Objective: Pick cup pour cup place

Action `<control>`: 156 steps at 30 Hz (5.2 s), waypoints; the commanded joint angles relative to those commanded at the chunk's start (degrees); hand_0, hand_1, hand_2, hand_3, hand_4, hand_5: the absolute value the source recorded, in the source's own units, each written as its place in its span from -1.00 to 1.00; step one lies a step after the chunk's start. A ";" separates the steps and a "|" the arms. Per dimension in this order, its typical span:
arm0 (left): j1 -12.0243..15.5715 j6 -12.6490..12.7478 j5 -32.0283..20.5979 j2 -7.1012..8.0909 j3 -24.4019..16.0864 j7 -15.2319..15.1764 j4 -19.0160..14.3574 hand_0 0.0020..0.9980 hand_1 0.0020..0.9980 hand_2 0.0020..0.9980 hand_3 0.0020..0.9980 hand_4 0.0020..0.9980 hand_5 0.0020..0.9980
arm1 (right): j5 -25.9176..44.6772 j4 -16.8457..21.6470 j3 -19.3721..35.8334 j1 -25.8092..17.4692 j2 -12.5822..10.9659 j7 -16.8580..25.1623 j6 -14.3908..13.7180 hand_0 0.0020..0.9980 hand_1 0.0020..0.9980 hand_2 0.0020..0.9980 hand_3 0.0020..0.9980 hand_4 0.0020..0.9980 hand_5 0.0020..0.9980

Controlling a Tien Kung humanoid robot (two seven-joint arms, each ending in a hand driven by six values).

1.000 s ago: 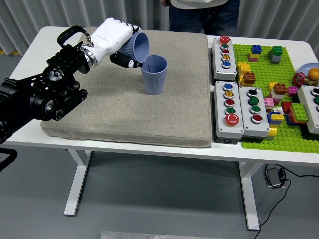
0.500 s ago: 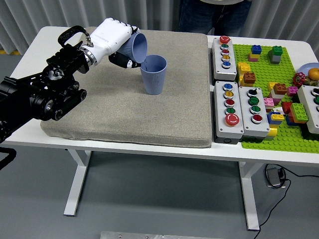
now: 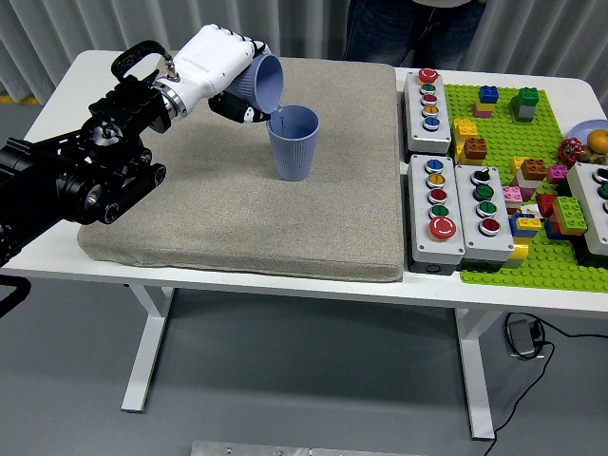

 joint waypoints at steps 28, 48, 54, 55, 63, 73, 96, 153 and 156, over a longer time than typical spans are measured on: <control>-1.12 0.90 3.66 -0.05 2.72 1.15 -0.63 -0.04 -0.06 0.06 0.07 0.63 -0.43 | 0.00 0.02 -0.17 -0.20 0.01 -0.10 -0.03 0.39 0.32 0.21 0.20 -1.00 -0.50; -1.77 1.01 5.23 0.04 5.19 2.06 -1.02 -0.05 -0.05 0.06 0.07 0.62 -0.44 | 0.00 0.06 0.06 -0.55 0.00 -0.15 0.05 0.39 0.32 0.21 0.20 -1.00 -0.51; -1.86 1.01 5.37 0.22 4.83 2.01 -1.10 -0.05 -0.05 0.06 0.07 0.62 -0.44 | 0.00 0.04 0.04 -0.53 -0.01 -0.15 0.01 0.39 0.32 0.21 0.20 -1.00 -0.51; -1.90 1.01 5.38 0.22 4.75 1.98 -1.14 -0.05 -0.05 0.06 0.07 0.62 -0.44 | 0.00 0.05 0.06 -0.54 -0.01 -0.15 0.02 0.39 0.32 0.21 0.20 -1.00 -0.51; -2.30 1.07 5.36 0.21 4.41 1.96 -1.16 -0.05 -0.05 0.06 0.06 0.62 -0.44 | 0.00 0.06 0.06 -0.40 -0.04 -0.17 0.04 0.39 0.32 0.20 0.20 -1.00 -0.51; -2.23 1.03 6.09 0.23 4.25 2.08 -1.79 -0.05 -0.05 0.05 0.06 0.62 -0.44 | 0.00 0.04 -0.09 -0.19 -0.05 -0.17 -0.05 0.39 0.32 0.20 0.20 -1.00 -0.51; 8.46 -2.21 -24.13 4.90 -15.65 -3.71 -13.79 -0.05 -0.06 0.05 0.06 0.62 -0.44 | 0.00 -0.03 0.06 -0.67 0.25 -0.10 -0.15 0.39 0.32 0.20 0.20 -1.00 -0.51; 36.81 6.85 -41.95 -10.75 -33.05 -18.67 -12.53 0.02 0.01 0.07 0.05 0.63 -0.36 | 0.00 0.03 0.82 -1.71 1.13 -0.13 0.08 0.38 0.32 0.21 0.19 -1.00 -0.51; 36.80 6.69 -41.99 -10.82 -33.06 -18.75 -12.51 0.03 0.02 0.08 0.05 0.63 -0.35 | 0.00 0.02 0.81 -1.68 1.14 -0.12 0.06 0.39 0.32 0.21 0.20 -1.00 -0.50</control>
